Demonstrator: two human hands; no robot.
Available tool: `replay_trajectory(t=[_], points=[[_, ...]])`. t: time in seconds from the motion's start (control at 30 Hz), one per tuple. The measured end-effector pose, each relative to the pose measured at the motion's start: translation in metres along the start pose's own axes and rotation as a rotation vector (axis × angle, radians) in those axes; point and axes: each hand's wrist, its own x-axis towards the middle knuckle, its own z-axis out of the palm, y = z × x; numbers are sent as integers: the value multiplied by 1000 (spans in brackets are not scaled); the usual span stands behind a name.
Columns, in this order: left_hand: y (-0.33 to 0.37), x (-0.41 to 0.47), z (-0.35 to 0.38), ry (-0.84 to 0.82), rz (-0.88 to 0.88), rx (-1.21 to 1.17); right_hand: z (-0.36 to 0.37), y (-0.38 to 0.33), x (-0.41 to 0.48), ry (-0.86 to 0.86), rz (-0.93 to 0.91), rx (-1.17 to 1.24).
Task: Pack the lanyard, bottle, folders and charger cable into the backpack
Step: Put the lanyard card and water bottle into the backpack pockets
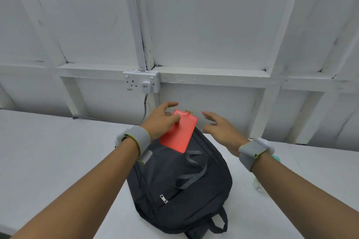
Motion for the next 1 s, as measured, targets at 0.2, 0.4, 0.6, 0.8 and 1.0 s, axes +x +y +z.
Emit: replay_trajectory(t=[0.2, 0.4, 0.6, 0.8, 1.0], points=[[11, -5, 5, -227, -90, -289, 19, -18, 5, -244, 95, 529], [15, 2, 6, -208, -176, -626, 29, -11, 12, -298, 148, 940], [16, 4, 12, -133, -261, -914, 24, -2, 7, -212, 168, 873], [10, -4, 31, -148, -283, -463, 23, -6, 6, -197, 131, 825], [14, -3, 31, -144, -260, -386, 19, -10, 2, -172, 133, 827]])
